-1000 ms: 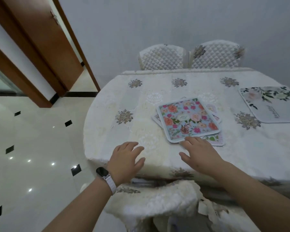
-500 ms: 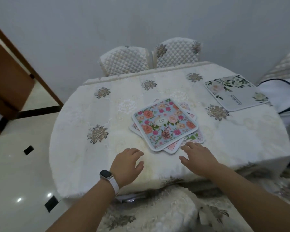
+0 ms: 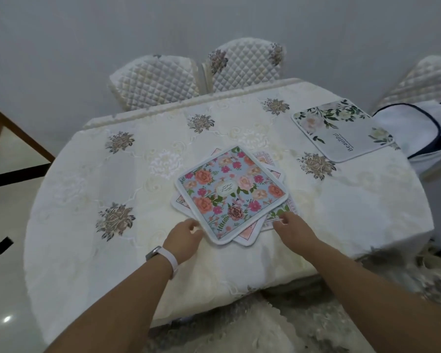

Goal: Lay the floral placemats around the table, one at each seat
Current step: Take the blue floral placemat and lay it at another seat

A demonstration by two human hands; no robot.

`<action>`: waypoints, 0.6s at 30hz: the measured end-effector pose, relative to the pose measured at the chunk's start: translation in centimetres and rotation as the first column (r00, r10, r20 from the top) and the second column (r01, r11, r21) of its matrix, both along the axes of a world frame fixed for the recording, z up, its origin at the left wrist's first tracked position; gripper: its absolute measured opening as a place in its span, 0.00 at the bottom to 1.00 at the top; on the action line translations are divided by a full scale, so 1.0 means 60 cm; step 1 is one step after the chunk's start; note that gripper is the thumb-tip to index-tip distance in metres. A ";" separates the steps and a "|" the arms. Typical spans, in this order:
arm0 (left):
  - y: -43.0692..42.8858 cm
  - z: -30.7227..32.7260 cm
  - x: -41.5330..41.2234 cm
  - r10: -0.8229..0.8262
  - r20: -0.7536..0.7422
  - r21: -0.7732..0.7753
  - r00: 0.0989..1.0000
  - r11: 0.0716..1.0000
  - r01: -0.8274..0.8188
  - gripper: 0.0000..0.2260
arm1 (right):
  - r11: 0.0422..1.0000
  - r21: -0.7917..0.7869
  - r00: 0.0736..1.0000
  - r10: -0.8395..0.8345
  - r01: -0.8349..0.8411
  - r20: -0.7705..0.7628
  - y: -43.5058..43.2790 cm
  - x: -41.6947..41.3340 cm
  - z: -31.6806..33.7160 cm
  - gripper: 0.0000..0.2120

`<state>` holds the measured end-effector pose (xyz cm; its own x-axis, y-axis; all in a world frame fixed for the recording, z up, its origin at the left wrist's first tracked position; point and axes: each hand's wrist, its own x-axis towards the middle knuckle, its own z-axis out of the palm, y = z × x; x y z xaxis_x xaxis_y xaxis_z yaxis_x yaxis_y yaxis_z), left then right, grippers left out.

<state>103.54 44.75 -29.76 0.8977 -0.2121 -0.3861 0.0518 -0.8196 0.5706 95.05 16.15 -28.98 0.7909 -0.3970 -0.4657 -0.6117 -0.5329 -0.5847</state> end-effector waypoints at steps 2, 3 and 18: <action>-0.017 -0.002 0.050 0.007 0.028 -0.010 1.000 1.000 -0.007 0.14 | 0.983 0.131 0.991 -0.131 0.125 0.034 0.009 0.018 -0.016 0.15; -0.025 -0.003 0.076 0.005 0.038 -0.015 0.999 1.000 -0.005 0.13 | 0.966 0.192 0.982 -0.183 0.171 0.047 0.014 0.025 -0.024 0.16; -0.142 -0.064 0.365 -0.371 0.212 0.337 0.904 0.896 0.289 0.25 | 0.677 0.604 0.825 -0.563 0.422 0.055 0.064 0.067 -0.075 0.06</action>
